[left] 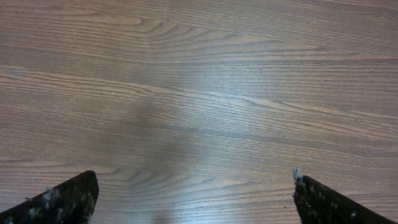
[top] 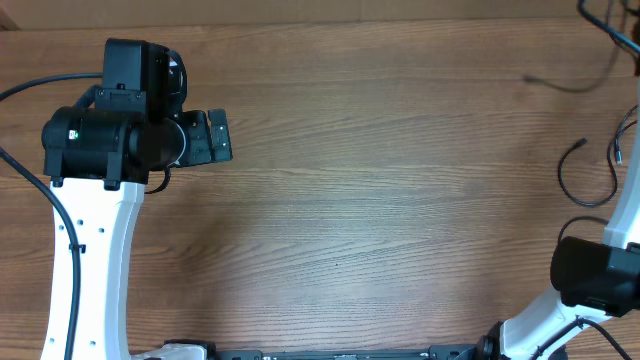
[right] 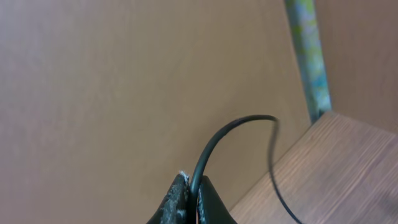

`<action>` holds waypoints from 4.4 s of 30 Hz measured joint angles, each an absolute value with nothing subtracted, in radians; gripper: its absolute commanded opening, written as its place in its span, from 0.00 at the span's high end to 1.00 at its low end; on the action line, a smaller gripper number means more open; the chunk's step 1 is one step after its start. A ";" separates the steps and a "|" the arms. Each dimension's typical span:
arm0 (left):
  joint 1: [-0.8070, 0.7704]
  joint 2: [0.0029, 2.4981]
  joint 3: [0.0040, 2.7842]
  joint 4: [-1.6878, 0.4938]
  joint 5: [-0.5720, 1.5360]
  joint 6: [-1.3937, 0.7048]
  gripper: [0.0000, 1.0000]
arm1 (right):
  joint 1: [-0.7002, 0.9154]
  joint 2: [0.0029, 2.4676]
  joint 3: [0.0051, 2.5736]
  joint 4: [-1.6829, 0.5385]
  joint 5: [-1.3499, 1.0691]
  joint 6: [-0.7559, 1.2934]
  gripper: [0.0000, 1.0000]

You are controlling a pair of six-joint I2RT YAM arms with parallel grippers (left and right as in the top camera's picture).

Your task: Untangle cables

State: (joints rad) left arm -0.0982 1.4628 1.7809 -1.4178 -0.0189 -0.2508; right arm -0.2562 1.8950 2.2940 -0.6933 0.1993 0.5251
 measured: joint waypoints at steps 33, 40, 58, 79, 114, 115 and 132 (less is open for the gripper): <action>-0.098 1.463 1.781 -1.418 -0.019 -0.251 0.00 | -0.374 2.159 2.302 -0.841 0.199 0.328 0.00; -0.098 1.463 1.781 -1.418 -0.019 -0.251 0.00 | -0.384 2.159 2.302 -0.982 0.199 0.328 0.00; -0.098 1.463 1.781 -1.418 -0.019 -0.251 0.00 | -0.377 2.159 2.302 -1.482 0.056 0.163 0.00; -0.098 1.463 1.781 -1.418 -0.019 -0.251 0.00 | -0.346 1.814 2.302 -1.696 -0.174 0.156 0.00; -0.098 1.463 1.781 -1.418 -0.019 -0.251 0.00 | 0.307 1.788 1.864 -1.465 -0.089 0.183 0.00; -0.098 1.463 1.781 -1.418 -0.019 -0.251 0.00 | 0.307 1.788 1.864 -1.465 -0.089 0.183 0.00; -0.098 1.463 1.781 -1.418 -0.019 -0.251 0.00 | 0.307 1.788 1.864 -1.450 -0.089 0.183 0.00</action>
State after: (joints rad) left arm -0.0982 1.4628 1.7809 -1.4178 -0.0189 -0.2508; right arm 0.3073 1.7878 1.8641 -1.4498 -0.0895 0.1825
